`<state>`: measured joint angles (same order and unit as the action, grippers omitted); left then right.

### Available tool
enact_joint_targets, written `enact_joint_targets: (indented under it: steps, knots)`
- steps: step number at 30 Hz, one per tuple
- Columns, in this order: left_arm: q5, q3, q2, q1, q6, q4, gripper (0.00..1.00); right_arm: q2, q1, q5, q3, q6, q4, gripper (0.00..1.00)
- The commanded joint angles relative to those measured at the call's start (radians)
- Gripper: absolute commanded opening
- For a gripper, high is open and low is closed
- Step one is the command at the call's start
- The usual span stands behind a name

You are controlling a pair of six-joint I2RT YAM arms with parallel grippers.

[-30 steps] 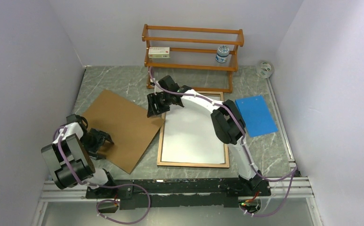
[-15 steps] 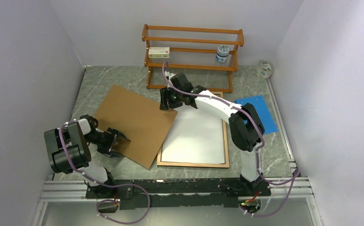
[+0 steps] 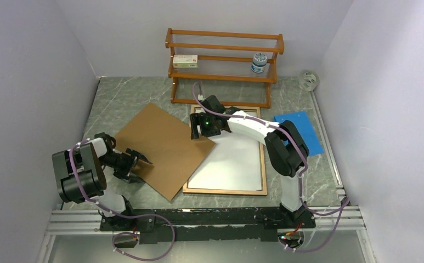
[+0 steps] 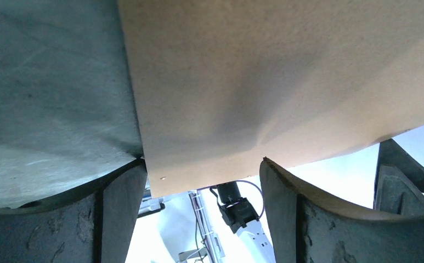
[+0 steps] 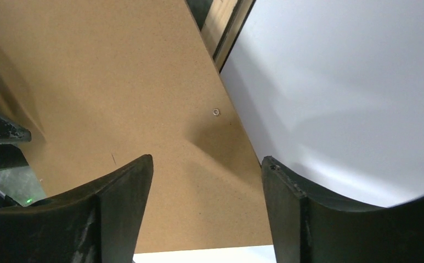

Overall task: Put the photo into the frame
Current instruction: Move the photo frame item to the center of the board.

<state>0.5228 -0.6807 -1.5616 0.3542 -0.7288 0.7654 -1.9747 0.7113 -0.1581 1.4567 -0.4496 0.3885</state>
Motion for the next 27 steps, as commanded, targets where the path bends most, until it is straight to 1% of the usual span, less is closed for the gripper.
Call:
enact_joint_targets:
  steps: [1, 4, 7, 11, 15, 19, 24, 27]
  knots:
    - [-0.132, 0.016, -0.016, -0.016, 0.022, -0.266, 0.81, 0.058, 0.012, -0.049, -0.017, -0.058, -0.008, 0.79]
    - [-0.134, 0.009, -0.018, -0.016, 0.025, -0.259, 0.81, 0.06, -0.006, -0.07, -0.046, -0.057, -0.041, 0.85]
    - [-0.136, 0.005, -0.018, -0.016, 0.027, -0.252, 0.81, 0.053, -0.021, -0.123, -0.053, -0.03, -0.073, 0.87]
    - [-0.143, 0.001, -0.014, -0.017, 0.03, -0.243, 0.81, 0.028, -0.026, -0.159, -0.026, 0.018, -0.068, 0.87]
    - [-0.163, -0.003, -0.008, -0.016, 0.031, -0.23, 0.81, 0.016, -0.038, -0.14, -0.036, 0.006, -0.078, 0.88]
    - [-0.182, -0.005, 0.003, -0.015, 0.03, -0.219, 0.81, 0.02, -0.047, -0.069, -0.046, -0.005, -0.086, 0.88]
    - [-0.194, -0.005, 0.009, -0.017, 0.029, -0.213, 0.77, 0.026, -0.054, -0.001, -0.048, -0.014, -0.1, 0.89]
    - [-0.195, -0.006, 0.009, -0.017, 0.03, -0.213, 0.74, 0.018, -0.056, -0.02, -0.05, -0.008, -0.115, 0.89]
